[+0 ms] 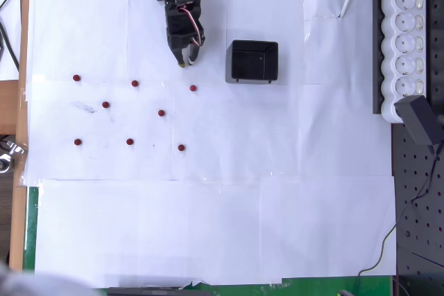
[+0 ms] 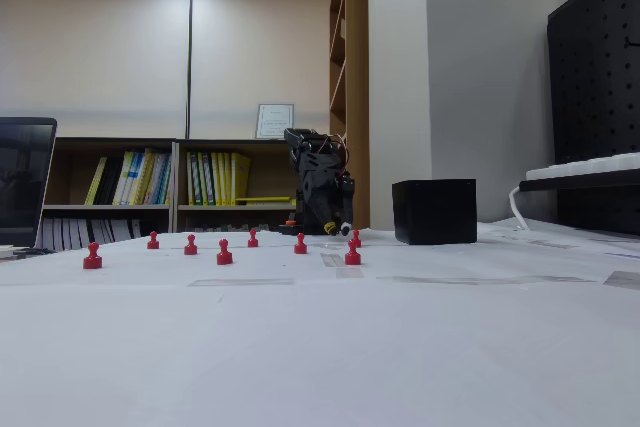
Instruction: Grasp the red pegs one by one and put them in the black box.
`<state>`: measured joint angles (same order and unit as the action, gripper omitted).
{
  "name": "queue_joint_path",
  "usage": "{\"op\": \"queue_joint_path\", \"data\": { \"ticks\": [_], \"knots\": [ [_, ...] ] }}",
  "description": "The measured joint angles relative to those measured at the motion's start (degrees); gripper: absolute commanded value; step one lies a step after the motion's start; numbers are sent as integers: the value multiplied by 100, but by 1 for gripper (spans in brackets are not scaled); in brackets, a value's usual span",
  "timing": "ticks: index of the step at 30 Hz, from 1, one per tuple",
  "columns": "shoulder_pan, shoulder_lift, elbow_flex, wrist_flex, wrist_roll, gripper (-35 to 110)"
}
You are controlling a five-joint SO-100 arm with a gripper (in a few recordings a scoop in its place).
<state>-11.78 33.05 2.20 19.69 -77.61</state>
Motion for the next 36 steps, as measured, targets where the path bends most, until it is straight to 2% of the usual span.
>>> {"op": "queue_joint_path", "data": {
  "ticks": [9,22,36],
  "knots": [
    [114,1485,0,-1890,334,16],
    [-70,3050,9,-3964,-88,16],
    [-88,3665,422,-4245,-809,16]
  ]
}}
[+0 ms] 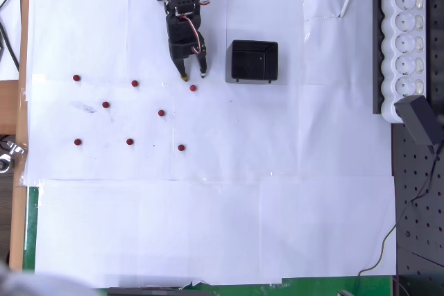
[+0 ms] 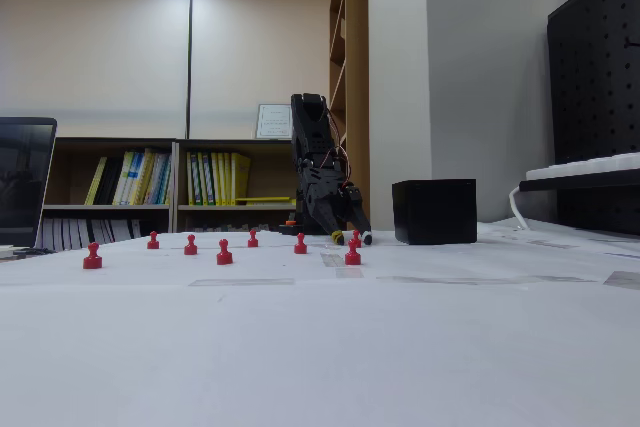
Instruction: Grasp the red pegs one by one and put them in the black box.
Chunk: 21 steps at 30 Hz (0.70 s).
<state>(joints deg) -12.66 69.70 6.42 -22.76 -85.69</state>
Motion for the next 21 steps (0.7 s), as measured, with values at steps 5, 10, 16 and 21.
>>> {"op": "queue_joint_path", "data": {
  "ticks": [5,10,16,21],
  "knots": [
    [-9,264,272,35,-97,16],
    [-18,501,475,18,-97,16],
    [35,747,686,-62,-97,16],
    [35,993,932,-70,-97,16]
  ]
}}
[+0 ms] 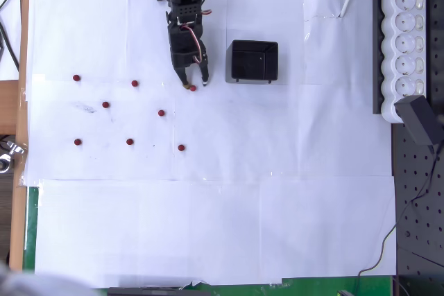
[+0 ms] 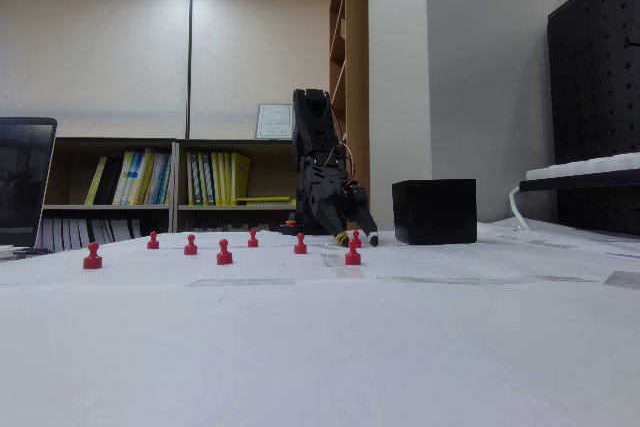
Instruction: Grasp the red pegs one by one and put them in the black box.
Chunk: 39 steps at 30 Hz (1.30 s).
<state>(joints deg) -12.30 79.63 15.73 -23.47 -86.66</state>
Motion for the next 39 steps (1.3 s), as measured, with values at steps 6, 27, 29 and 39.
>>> {"op": "queue_joint_path", "data": {
  "ticks": [6,27,29,39],
  "knots": [
    [0,70,79,0,0,10],
    [70,-668,492,1230,-422,0],
    [79,-949,571,1731,-606,0],
    [-396,-2188,3270,6961,-2689,0]
  ]
}}
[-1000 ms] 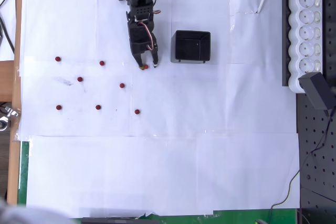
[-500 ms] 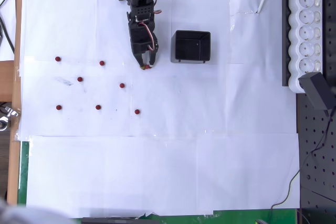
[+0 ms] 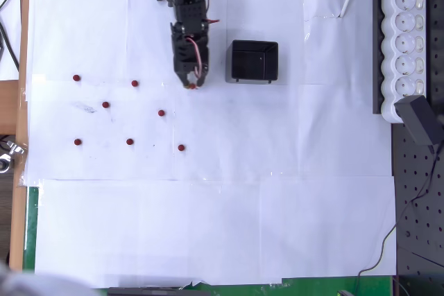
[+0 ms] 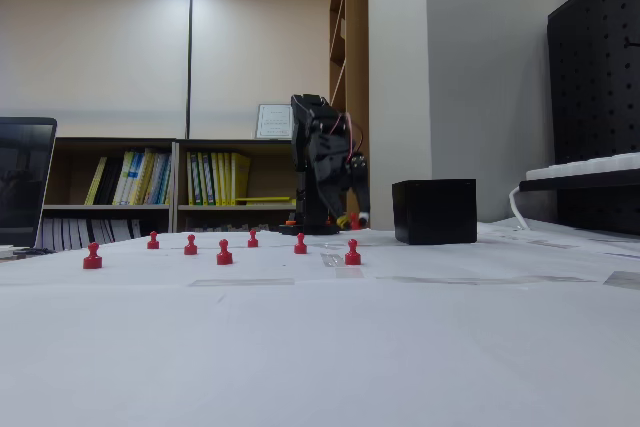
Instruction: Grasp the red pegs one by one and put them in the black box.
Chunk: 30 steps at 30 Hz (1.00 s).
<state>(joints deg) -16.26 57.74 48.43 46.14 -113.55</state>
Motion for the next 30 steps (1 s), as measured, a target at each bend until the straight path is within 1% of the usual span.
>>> {"op": "queue_joint_path", "data": {
  "ticks": [3,6,8,11,15,21,26,30],
  "knots": [
    [-360,-167,1107,1362,-571,0],
    [-826,-308,2048,2470,-1081,0],
    [-1169,-360,2514,2944,-1389,0],
    [-1617,-352,2830,3190,-1705,0],
    [-2153,-79,2883,2997,-1951,0],
    [-2399,800,2496,1942,-2057,0],
    [-2689,1512,2391,1415,-2127,0],
    [-2892,1934,2391,1230,-2127,3]
  ]
}}
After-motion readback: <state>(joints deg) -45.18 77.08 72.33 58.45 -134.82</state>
